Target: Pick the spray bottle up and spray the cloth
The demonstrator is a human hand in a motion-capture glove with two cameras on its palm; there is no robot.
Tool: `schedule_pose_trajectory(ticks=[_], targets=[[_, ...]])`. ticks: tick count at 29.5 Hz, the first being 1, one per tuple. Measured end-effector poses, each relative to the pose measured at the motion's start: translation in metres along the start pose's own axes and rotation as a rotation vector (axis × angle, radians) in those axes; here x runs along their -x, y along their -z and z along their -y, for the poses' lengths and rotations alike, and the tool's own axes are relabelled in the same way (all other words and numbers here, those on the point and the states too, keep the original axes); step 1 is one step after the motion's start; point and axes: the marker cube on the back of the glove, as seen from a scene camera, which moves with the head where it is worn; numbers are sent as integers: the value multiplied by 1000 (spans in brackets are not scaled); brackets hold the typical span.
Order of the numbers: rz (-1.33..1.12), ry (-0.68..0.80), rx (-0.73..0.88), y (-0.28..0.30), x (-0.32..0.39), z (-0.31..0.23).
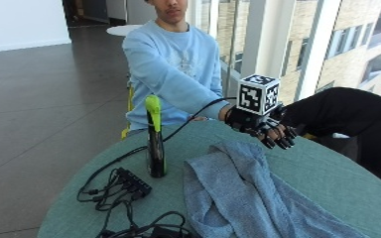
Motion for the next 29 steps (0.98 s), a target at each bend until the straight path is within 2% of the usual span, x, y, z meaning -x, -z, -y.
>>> schedule_pose_trajectory(ticks=[29], targets=[[-5, -5, 7, 1, -5, -3]])
